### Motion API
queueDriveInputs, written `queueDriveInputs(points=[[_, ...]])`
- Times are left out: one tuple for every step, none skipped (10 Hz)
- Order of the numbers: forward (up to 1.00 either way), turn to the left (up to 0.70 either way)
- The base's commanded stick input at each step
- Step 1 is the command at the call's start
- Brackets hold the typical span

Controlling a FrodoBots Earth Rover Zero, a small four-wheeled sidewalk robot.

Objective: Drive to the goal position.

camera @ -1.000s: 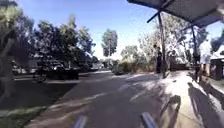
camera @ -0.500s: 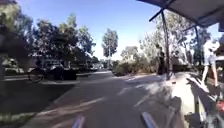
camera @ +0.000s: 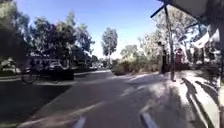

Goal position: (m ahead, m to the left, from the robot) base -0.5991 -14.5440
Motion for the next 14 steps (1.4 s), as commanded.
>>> queueDriveInputs(points=[[0.05,0.00],[0.57,0.00],[0.93,0.00],[0.67,0.00],[0.93,0.00],[0.93,0.00],[0.93,0.00],[0.39,0.00],[0.93,0.00],[0.93,0.00],[0.90,0.00],[0.13,0.00],[0.93,0.00],[0.93,0.00]])
